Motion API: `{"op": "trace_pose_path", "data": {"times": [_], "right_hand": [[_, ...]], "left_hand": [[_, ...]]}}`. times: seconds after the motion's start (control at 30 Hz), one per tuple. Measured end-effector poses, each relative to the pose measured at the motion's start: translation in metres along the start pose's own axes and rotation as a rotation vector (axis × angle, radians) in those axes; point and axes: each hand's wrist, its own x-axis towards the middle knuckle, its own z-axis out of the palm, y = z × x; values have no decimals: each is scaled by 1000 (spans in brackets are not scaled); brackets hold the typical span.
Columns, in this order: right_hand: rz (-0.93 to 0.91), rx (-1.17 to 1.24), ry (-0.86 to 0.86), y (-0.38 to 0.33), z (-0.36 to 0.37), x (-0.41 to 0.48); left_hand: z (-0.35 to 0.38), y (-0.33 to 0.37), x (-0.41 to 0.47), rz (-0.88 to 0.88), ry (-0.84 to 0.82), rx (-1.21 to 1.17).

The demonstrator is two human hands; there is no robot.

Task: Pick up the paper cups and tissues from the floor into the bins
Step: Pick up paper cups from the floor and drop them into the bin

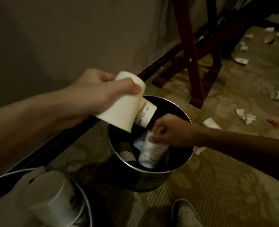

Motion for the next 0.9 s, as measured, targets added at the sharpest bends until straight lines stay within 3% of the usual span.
{"op": "trace_pose_path", "data": {"times": [0.2,0.27,0.33,0.43,0.53,0.6,0.7,0.8,0.9], "right_hand": [[-2,-114,-208,-11,35,2],[24,32,-346,-16,23,-3],[41,347,-449,-20,7,-12],[88,751,-259,-21,-11,-23],[160,801,6,-27,-13,-26],[174,727,107,-31,-13,-27],[177,291,172,-30,-11,-29],[144,-202,34,-30,13,-23],[90,-261,-106,-34,40,-19]], "left_hand": [[9,-20,-26,-85,-61,-48],[10,-22,-30,-75,-44,-66],[8,-26,-31,-97,-12,-117],[8,-26,-33,-156,-8,-166],[12,-23,-38,-185,-64,-229],[12,-20,-39,-162,-66,-223],[9,-15,-37,-128,-17,-175],[9,-14,-40,-123,2,-171],[13,-15,-46,-110,-29,-158]]}}
